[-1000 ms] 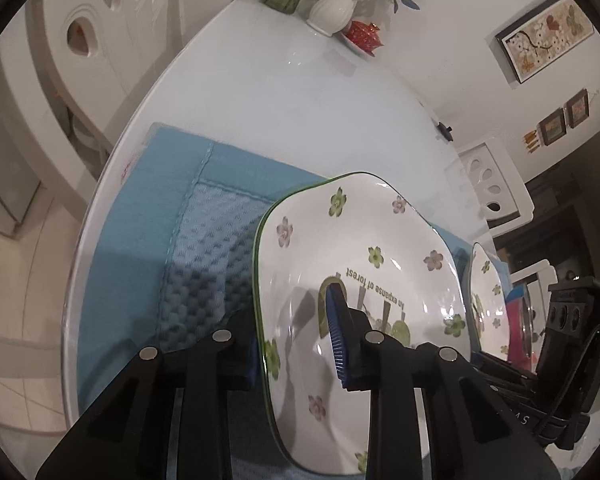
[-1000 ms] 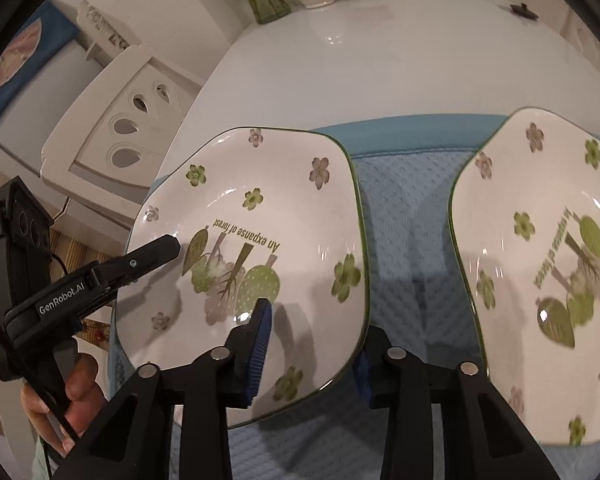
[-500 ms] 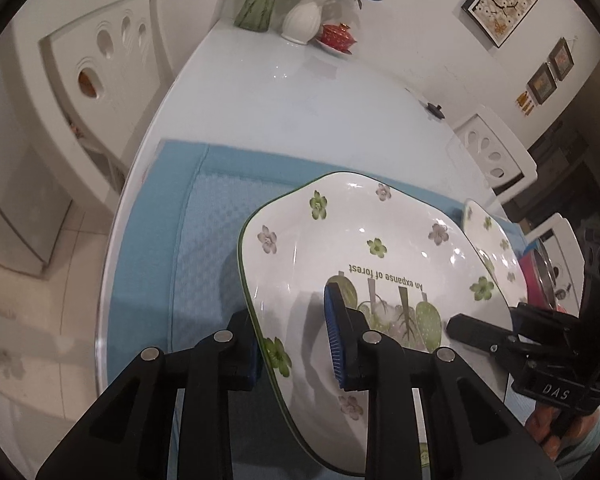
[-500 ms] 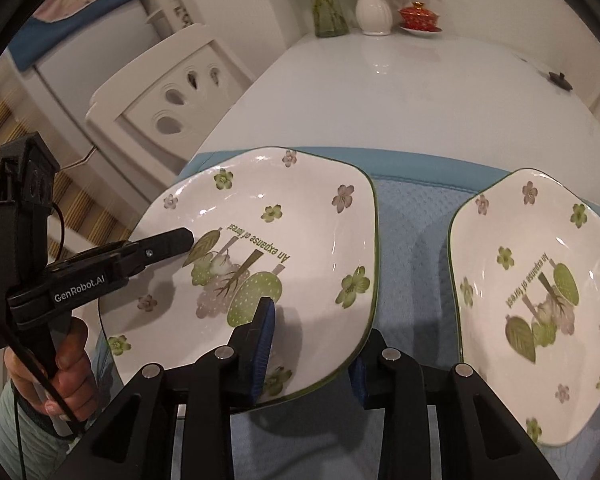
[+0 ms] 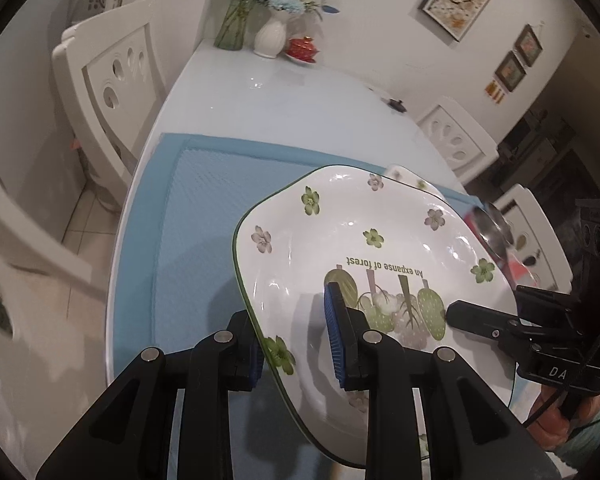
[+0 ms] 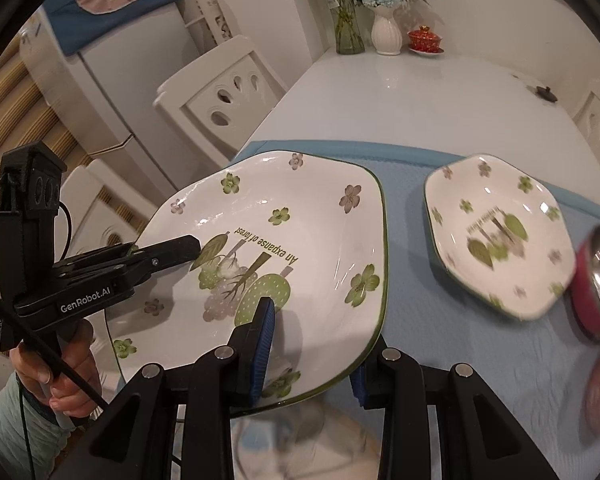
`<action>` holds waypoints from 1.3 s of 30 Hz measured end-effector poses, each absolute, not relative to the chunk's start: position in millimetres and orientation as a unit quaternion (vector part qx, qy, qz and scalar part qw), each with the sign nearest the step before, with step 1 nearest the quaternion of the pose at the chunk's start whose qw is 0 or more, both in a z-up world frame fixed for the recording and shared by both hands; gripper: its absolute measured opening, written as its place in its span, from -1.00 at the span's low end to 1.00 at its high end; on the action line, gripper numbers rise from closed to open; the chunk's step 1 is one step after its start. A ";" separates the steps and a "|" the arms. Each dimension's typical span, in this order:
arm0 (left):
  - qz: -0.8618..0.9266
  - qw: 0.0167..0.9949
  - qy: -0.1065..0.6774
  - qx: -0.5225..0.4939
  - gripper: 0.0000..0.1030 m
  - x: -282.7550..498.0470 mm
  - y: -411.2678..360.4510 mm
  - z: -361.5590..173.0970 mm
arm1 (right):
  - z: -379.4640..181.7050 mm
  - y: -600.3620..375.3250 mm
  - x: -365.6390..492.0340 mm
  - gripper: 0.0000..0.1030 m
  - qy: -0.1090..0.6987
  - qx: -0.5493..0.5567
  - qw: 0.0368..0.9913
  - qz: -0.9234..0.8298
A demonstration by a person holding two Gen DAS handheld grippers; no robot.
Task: Organize plates and bowls
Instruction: 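Lift the green-leaf plate and carry it over the blue-leaf plate, then lower the green-leaf plate onto the blue-leaf plate and open the left gripper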
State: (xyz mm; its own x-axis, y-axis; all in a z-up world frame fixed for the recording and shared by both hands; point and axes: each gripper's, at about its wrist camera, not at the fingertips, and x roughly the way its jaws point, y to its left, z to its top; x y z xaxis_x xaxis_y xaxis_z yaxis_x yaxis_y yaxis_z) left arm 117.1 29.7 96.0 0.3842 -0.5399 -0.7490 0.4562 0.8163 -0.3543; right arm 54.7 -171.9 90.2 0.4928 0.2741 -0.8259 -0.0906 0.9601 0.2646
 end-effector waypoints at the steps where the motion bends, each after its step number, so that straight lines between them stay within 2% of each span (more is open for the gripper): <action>1: -0.301 0.831 0.467 -0.042 -0.55 105.7 29.9 98.5 | 92.7 -170.2 44.9 -0.38 0.492 0.094 0.859 0.106; 8: -0.303 0.824 0.478 -0.037 -0.55 42.1 29.0 100.7 | 100.2 -166.5 -28.1 -0.38 0.510 0.111 0.848 0.098; 18: -0.284 0.813 0.507 -0.040 -0.55 -21.7 21.6 73.3 | 80.3 -176.2 -92.3 -0.37 0.535 0.117 0.830 0.105; 24: -0.260 0.812 0.522 -0.030 -0.55 -37.0 16.6 51.9 | 54.0 -176.9 -101.5 -0.36 0.555 0.119 0.816 0.107; 39: -0.257 0.808 0.531 -0.013 -0.55 -53.4 11.1 38.5 | 29.8 -196.1 -89.3 -0.36 0.571 0.131 0.806 0.090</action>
